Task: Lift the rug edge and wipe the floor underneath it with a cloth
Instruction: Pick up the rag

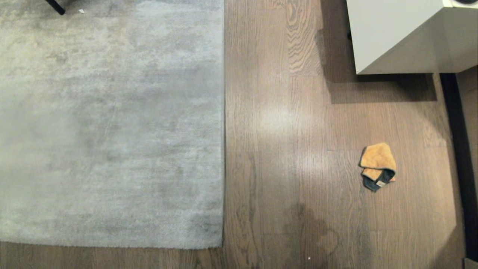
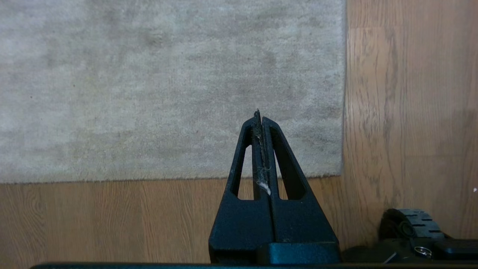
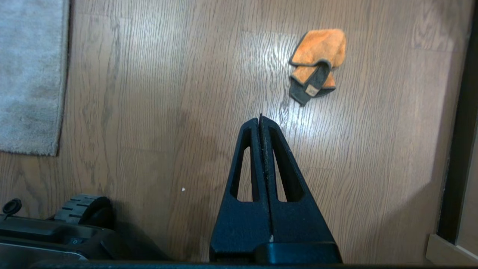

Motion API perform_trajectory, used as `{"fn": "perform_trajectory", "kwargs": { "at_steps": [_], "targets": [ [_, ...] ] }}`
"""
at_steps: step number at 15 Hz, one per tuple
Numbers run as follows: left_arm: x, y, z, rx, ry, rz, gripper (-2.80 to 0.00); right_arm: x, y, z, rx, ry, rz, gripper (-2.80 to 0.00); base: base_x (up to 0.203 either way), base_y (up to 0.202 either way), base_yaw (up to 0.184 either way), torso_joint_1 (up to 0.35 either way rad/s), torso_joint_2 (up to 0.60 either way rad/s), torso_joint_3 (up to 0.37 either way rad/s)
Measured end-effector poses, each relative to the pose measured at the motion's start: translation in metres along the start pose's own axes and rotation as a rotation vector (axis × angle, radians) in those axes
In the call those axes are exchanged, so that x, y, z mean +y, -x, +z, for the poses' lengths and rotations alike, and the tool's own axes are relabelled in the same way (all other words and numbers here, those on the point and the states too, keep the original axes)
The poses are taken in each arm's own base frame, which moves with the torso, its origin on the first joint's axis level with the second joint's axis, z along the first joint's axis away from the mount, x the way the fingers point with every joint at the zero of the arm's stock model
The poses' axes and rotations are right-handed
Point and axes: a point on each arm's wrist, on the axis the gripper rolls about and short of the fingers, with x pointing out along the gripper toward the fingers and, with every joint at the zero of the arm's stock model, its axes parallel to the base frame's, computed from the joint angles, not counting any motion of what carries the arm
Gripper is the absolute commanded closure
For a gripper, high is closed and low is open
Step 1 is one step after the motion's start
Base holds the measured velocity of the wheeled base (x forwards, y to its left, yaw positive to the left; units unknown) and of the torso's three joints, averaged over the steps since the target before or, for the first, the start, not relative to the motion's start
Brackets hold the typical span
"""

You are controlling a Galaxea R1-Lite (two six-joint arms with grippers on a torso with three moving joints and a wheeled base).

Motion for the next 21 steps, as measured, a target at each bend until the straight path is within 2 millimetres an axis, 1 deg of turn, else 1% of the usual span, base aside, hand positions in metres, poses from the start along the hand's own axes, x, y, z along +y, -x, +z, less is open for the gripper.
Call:
{"fn": "perform_trajectory", "kwargs": {
  "at_steps": [21],
  "targets": [
    [0.0000, 0.0000, 0.0001, -0.001, 0.000, 0.001, 0.00, 0.0000, 0.0000, 0.0000, 0.000, 0.000, 0.000, 0.00, 0.000, 0.000, 0.000, 0.002, 0.00, -0.197]
  ]
}}
